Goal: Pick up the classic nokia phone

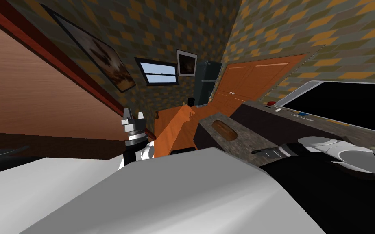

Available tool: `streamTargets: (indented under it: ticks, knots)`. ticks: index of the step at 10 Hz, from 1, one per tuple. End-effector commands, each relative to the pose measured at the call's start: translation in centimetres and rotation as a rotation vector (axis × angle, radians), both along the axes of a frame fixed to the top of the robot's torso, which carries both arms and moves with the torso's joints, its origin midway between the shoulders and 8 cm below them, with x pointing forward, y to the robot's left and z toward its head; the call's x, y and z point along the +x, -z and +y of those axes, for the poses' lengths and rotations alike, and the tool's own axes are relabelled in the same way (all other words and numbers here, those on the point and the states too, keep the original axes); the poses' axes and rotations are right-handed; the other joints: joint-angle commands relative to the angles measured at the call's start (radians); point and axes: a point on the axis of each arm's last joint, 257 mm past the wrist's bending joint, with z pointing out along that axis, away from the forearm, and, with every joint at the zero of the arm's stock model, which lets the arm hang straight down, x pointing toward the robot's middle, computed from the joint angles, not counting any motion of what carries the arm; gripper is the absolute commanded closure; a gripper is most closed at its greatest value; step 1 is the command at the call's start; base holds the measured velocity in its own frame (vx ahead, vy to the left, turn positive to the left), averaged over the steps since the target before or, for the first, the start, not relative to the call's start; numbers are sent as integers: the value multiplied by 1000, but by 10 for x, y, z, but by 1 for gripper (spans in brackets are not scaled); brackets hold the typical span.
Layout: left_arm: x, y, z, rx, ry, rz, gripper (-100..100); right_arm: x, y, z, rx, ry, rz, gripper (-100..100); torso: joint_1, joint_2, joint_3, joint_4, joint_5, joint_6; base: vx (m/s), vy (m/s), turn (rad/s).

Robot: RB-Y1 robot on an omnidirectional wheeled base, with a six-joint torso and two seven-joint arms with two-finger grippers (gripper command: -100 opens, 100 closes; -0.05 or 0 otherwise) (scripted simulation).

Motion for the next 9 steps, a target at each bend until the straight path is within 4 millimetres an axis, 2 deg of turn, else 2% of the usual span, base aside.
streamTargets:
  ticks: [1,4,5,6,9]
  knots:
    - [0,0,0,0,0,0,0,0,0,0,0,0,0,100,0,0,0,0,0,0,0,0,0]
    - [0,0,0,0,0,0,0,0,0,1,2,1,1,100,-1,-2,-1,0,0,0,0,0,0]
    - [0,0,0,0,0,0,0,0,1,1,2,1,1,0,-1,-2,-1,0,0,0,0,0,0]
    - [0,0,0,0,0,0,0,5,-5,3,-1,-31,-2,100,-1,-2,-1,0,0,0,84,-16,-212]
    - [0,0,0,0,0,0,0,13,-13,9,-3,-93,-2,100,-1,-9,-5,-2,1,0,131,-10,-249]
